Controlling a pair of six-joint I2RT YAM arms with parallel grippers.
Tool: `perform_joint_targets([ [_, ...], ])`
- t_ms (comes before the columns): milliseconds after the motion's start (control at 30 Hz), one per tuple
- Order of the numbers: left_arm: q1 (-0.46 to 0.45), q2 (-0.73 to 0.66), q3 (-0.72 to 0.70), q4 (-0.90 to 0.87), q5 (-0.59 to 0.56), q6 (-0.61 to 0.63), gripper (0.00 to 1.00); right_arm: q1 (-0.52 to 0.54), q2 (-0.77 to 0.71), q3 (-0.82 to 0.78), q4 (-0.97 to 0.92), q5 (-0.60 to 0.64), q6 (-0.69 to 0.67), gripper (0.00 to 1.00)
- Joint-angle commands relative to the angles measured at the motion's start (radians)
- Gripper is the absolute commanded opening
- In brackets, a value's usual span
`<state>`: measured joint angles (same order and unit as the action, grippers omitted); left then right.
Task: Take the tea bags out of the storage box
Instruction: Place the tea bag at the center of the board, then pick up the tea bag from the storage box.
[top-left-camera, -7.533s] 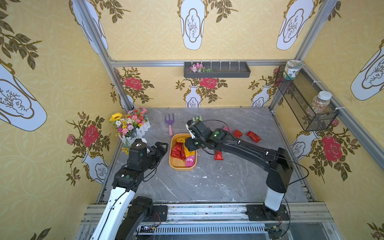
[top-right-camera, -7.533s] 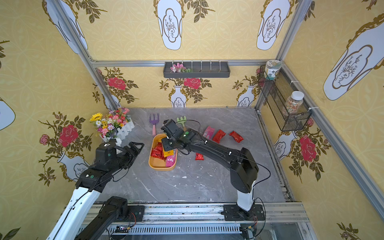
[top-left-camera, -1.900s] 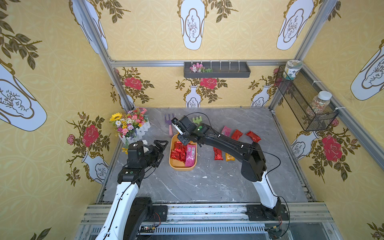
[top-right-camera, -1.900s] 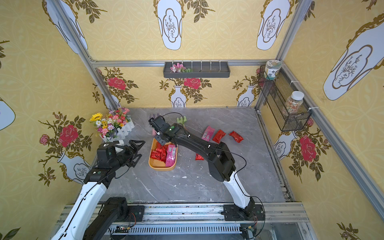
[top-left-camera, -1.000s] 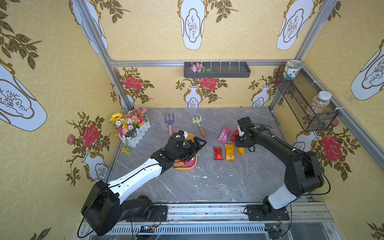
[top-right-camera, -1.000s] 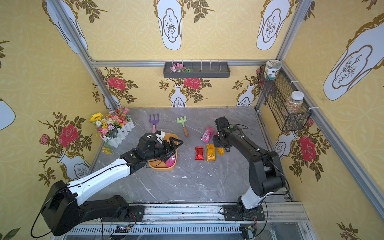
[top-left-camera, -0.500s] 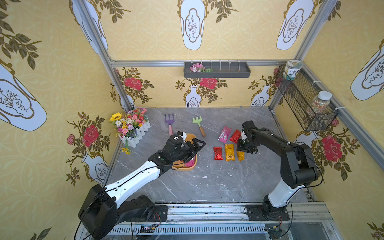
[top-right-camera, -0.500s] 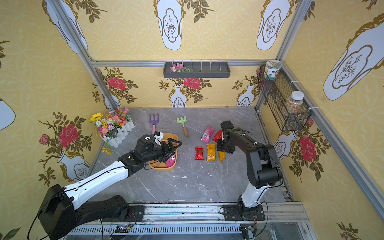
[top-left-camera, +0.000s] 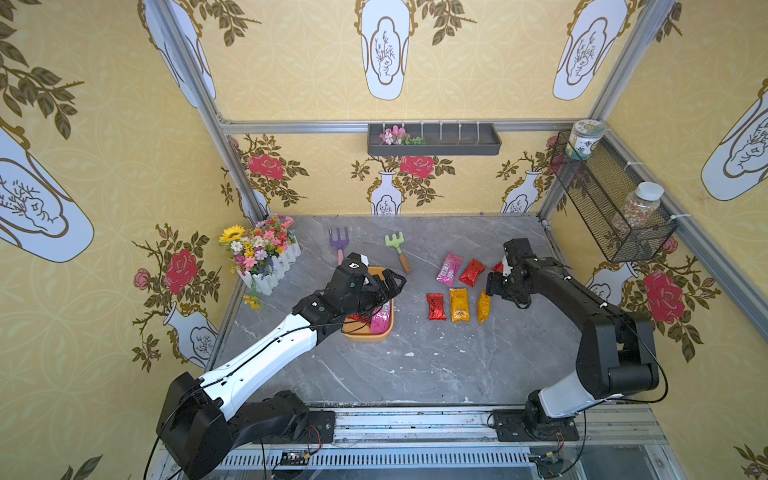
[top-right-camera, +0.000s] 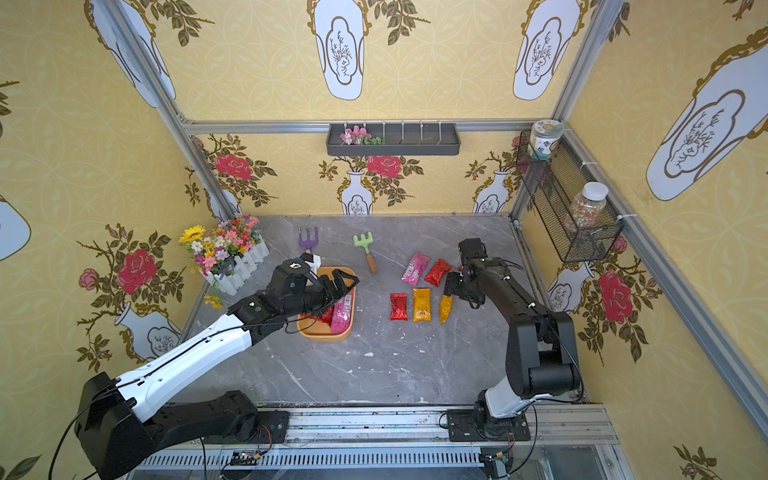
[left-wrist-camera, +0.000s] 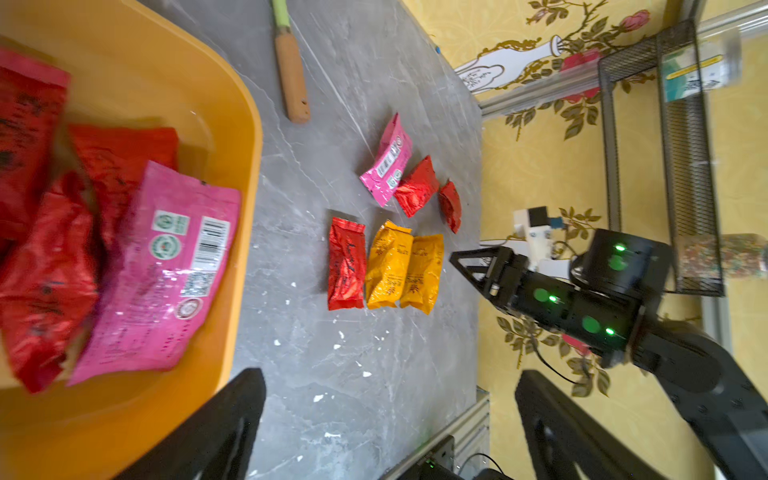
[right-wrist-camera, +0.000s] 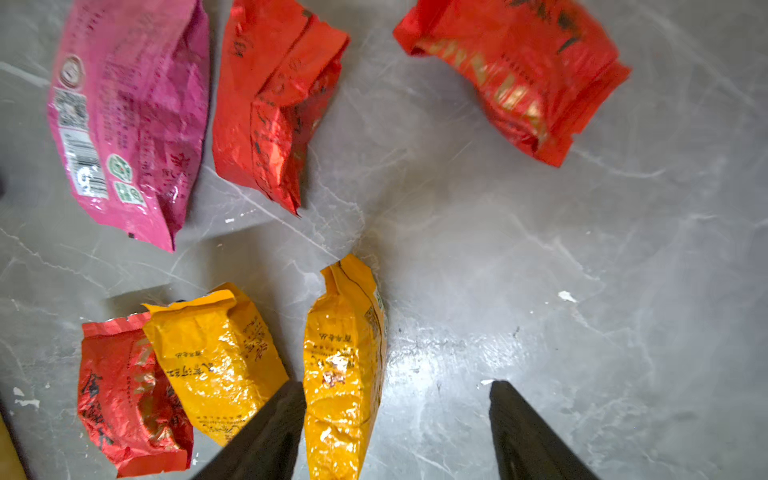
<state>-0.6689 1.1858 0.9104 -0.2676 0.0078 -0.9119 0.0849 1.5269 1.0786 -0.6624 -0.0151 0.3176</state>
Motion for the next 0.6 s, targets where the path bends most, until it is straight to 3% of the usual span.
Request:
perform_joint_targets([
  [0, 0.000, 0.016, 0.016, -0.174, -0.140, 0.084, 1.00, 0.044, -0.059, 0.030, -0.018, 0.013, 0.004, 0.73],
  [167, 0.000, 0.053, 0.028, -0.258, -0.239, 0.128, 0.94, 0.281, -0.111, 0.143, -0.081, 0.076, -0.007, 0.73],
  [400, 0.000, 0.178, 0.087, -0.361, -0.354, 0.160, 0.82, 0.685, -0.038, 0.290, -0.134, 0.218, 0.034, 0.70],
  [567, 0.003, 0.247, 0.119, -0.387, -0.395, 0.162, 0.78, 0.827, 0.000, 0.309, -0.144, 0.259, 0.083, 0.67],
])
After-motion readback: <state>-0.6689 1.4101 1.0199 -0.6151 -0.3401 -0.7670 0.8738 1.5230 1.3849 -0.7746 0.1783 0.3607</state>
